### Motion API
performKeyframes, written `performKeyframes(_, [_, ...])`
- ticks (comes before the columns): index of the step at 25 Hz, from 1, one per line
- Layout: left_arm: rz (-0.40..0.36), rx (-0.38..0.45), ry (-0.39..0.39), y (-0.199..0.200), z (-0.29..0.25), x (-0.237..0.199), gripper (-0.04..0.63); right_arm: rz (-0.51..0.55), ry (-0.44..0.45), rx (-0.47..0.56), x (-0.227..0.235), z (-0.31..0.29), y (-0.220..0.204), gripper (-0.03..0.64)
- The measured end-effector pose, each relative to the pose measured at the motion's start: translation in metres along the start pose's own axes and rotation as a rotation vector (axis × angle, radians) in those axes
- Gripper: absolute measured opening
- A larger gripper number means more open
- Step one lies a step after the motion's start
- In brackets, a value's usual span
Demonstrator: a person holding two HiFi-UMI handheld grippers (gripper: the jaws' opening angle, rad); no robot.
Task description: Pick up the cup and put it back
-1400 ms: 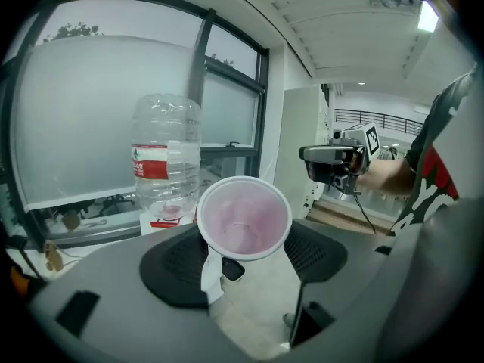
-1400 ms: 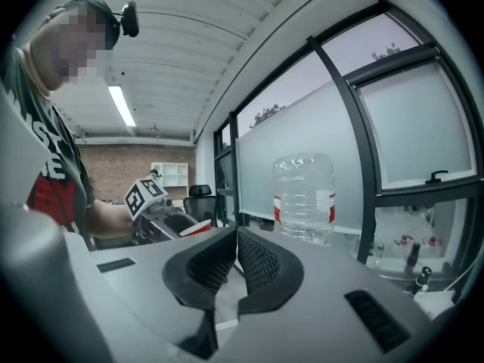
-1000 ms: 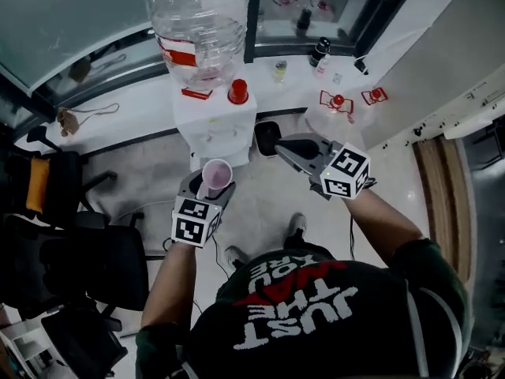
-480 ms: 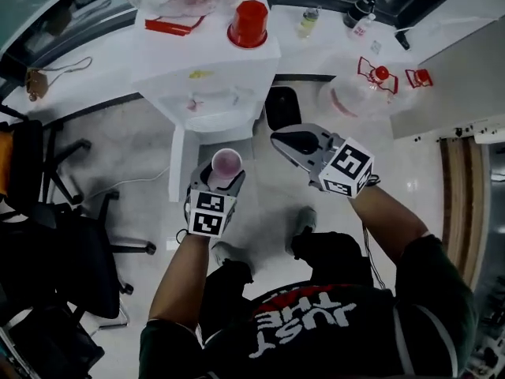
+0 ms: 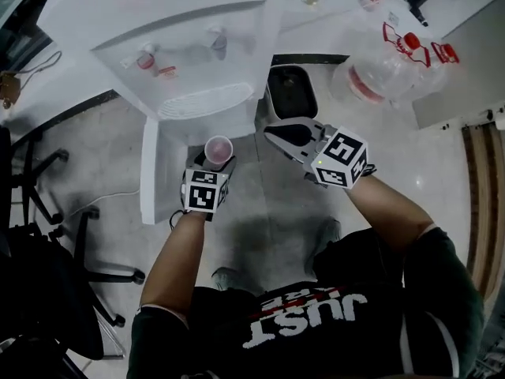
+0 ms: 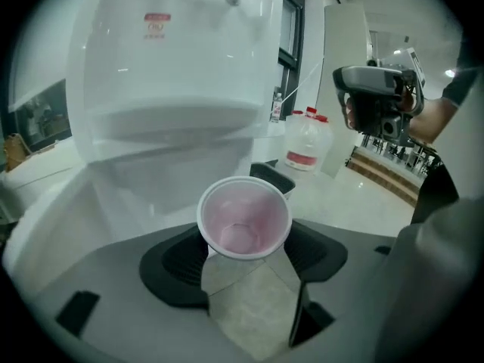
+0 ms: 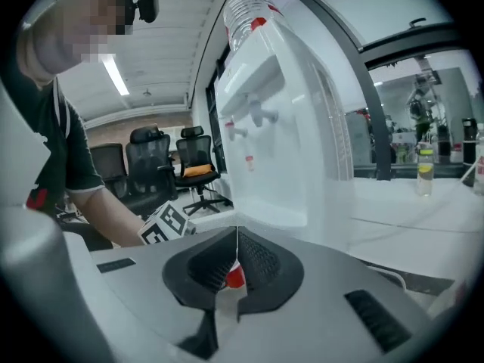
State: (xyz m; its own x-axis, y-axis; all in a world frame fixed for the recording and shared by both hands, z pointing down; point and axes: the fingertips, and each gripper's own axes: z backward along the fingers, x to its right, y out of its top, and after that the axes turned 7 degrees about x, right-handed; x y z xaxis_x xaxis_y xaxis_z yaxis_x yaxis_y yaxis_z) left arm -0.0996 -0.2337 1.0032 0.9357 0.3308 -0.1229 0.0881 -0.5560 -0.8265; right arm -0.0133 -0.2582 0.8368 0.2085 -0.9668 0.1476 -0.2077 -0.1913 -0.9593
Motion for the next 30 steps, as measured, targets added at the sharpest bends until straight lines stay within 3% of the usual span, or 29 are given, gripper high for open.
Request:
performKeyframes(6, [-0.033,-0.016,0.033,-0.051,-0.045,-0.022,0.321,0.012,0.014,-0.017,0.008,-0.020,-0.047,0.034])
performKeyframes(9, [0.005,-0.051,0.031,-0.069,-0.059,-0.024,0.321,-0.009,0.028,-0.041,0.006,-0.027,-0.063,0.034])
performKeyframes(12, [0.027,-0.050,0.041,-0.068,-0.085,-0.034,0.321,0.000,0.056,-0.065,0.005,-0.028,-0.074,0.034])
performKeyframes(16, [-0.016,-0.052,0.088,-0.065,-0.135,-0.060,0.321,-0.033,0.047,-0.082,0.014,-0.017,-0.089,0.034])
performKeyframes(22, [-0.022,-0.078,0.162,-0.064,-0.196,-0.104,0.322,-0.044,0.053,-0.112,0.016,0.009,-0.102,0.034])
performKeyframes(27, [0.085,-0.106,0.192,-0.079,-0.223,-0.126,0.324,-0.065,0.034,-0.100,0.025,0.028,-0.103,0.034])
performKeyframes(30, [0.092,-0.131,0.225,-0.081,-0.223,-0.135,0.324,-0.067,0.027,-0.093,0.027,0.035,-0.104,0.034])
